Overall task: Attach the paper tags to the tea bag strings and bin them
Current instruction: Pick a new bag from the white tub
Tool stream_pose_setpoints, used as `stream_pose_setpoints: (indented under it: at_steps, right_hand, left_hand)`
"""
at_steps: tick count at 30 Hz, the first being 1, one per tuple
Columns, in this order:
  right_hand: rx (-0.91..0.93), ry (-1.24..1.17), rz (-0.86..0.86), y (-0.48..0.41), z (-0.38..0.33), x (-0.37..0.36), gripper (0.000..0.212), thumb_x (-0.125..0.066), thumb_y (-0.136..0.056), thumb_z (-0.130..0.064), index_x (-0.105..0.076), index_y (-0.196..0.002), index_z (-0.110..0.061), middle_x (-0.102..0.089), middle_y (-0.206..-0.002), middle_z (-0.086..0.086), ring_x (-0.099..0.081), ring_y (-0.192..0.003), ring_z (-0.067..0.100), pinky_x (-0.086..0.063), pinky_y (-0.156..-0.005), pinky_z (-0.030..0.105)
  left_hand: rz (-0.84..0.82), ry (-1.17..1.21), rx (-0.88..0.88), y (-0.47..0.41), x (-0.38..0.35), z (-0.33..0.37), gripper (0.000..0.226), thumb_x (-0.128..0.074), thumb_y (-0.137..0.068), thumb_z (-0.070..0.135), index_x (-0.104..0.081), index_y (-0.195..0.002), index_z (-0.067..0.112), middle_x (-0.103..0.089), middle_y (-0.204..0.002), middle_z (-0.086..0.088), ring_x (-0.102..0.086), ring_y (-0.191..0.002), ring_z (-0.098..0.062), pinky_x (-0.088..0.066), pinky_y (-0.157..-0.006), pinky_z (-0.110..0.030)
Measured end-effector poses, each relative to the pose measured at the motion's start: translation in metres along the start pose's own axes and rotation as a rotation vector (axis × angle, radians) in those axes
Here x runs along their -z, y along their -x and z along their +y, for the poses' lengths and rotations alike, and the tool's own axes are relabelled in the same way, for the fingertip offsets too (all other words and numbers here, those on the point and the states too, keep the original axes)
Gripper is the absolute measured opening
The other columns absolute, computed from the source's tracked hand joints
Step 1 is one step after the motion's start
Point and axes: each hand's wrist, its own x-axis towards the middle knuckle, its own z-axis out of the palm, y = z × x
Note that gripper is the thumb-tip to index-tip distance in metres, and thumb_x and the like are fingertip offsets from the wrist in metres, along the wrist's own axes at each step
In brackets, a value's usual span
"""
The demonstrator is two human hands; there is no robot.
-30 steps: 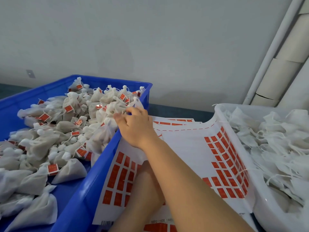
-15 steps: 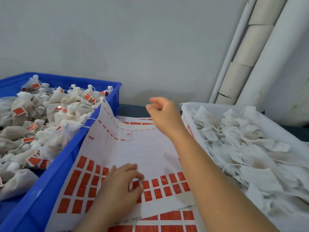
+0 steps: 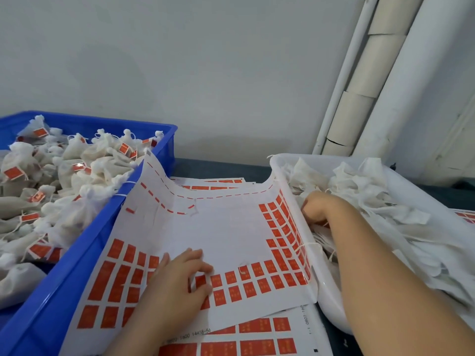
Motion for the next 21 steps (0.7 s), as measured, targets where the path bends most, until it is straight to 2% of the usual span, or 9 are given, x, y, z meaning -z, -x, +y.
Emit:
stream_pose_setpoints:
  at_steps: [3, 7, 9, 11, 15, 18, 21]
  right_hand:
    - [-0.021, -0.020, 0.022, -0.002, 0.001, -0.005, 0.010, -0.065, -0.084, -0.016, -0.057, -0.084, -0.009, -0.058, -0.080, 0.005, -0.056, -0.067, 0.017, -0.046, -0.066, 0.029]
    - [-0.041, -0.131, 0.181, -0.001, 0.000, 0.008, 0.016, -0.064, -0.082, -0.008, -0.056, -0.069, -0.006, -0.060, -0.077, 0.012, -0.053, -0.057, 0.018, -0.042, -0.049, 0.025]
    - [-0.037, -0.193, 0.253, -0.001, 0.002, 0.014, 0.010, -0.061, -0.085, -0.010, -0.059, -0.078, -0.003, -0.061, -0.080, 0.013, -0.057, -0.062, 0.021, -0.048, -0.055, 0.027]
    - [-0.032, -0.244, 0.313, -0.002, 0.006, 0.019, 0.011, -0.058, -0.087, -0.011, -0.059, -0.087, -0.001, -0.061, -0.082, 0.013, -0.056, -0.064, 0.022, -0.047, -0.057, 0.029]
    - [-0.024, -0.373, 0.372, -0.001, 0.009, 0.024, 0.011, -0.052, -0.082, -0.005, -0.060, -0.085, 0.002, -0.062, -0.082, 0.017, -0.052, -0.062, 0.025, -0.043, -0.058, 0.030]
    - [-0.049, -0.488, 0.397, 0.002, 0.005, 0.023, 0.006, -0.047, -0.075, -0.006, -0.052, -0.074, -0.004, -0.059, -0.070, 0.012, -0.053, -0.055, 0.022, -0.039, -0.050, 0.025]
    - [-0.061, -0.629, 0.422, 0.002, 0.001, 0.022, 0.010, -0.046, -0.076, -0.007, -0.054, -0.083, -0.005, -0.064, -0.068, 0.011, -0.058, -0.039, 0.014, -0.035, -0.039, 0.018]
  left_hand:
    - [0.008, 0.002, 0.002, 0.000, -0.001, -0.001, 0.020, -0.058, -0.086, 0.047, -0.045, -0.100, 0.054, -0.023, -0.150, 0.025, -0.005, -0.145, -0.018, -0.010, -0.113, -0.050]
    - [0.018, 0.003, -0.006, 0.000, -0.001, -0.001, 0.021, -0.058, -0.086, 0.046, -0.045, -0.100, 0.054, -0.023, -0.149, 0.025, -0.006, -0.145, -0.017, -0.009, -0.113, -0.049]
    - [0.018, 0.003, -0.008, 0.001, -0.001, 0.000, 0.021, -0.058, -0.086, 0.045, -0.046, -0.102, 0.053, -0.023, -0.149, 0.025, -0.006, -0.145, -0.016, -0.008, -0.113, -0.048]
    - [0.017, -0.003, -0.008, 0.001, 0.000, 0.001, 0.022, -0.058, -0.087, 0.045, -0.047, -0.105, 0.052, -0.023, -0.149, 0.024, -0.007, -0.145, -0.016, -0.008, -0.114, -0.048]
    - [0.010, -0.012, -0.009, 0.002, 0.001, 0.003, 0.024, -0.057, -0.087, 0.045, -0.047, -0.108, 0.051, -0.023, -0.150, 0.023, -0.008, -0.145, -0.015, -0.008, -0.114, -0.046]
    - [0.013, -0.015, -0.015, 0.002, 0.001, 0.003, 0.022, -0.056, -0.088, 0.046, -0.047, -0.107, 0.052, -0.024, -0.150, 0.023, -0.009, -0.144, -0.014, -0.006, -0.114, -0.045]
    - [0.016, -0.013, -0.019, 0.002, 0.001, 0.003, 0.021, -0.056, -0.088, 0.045, -0.046, -0.105, 0.052, -0.024, -0.149, 0.023, -0.009, -0.144, -0.013, -0.006, -0.114, -0.045]
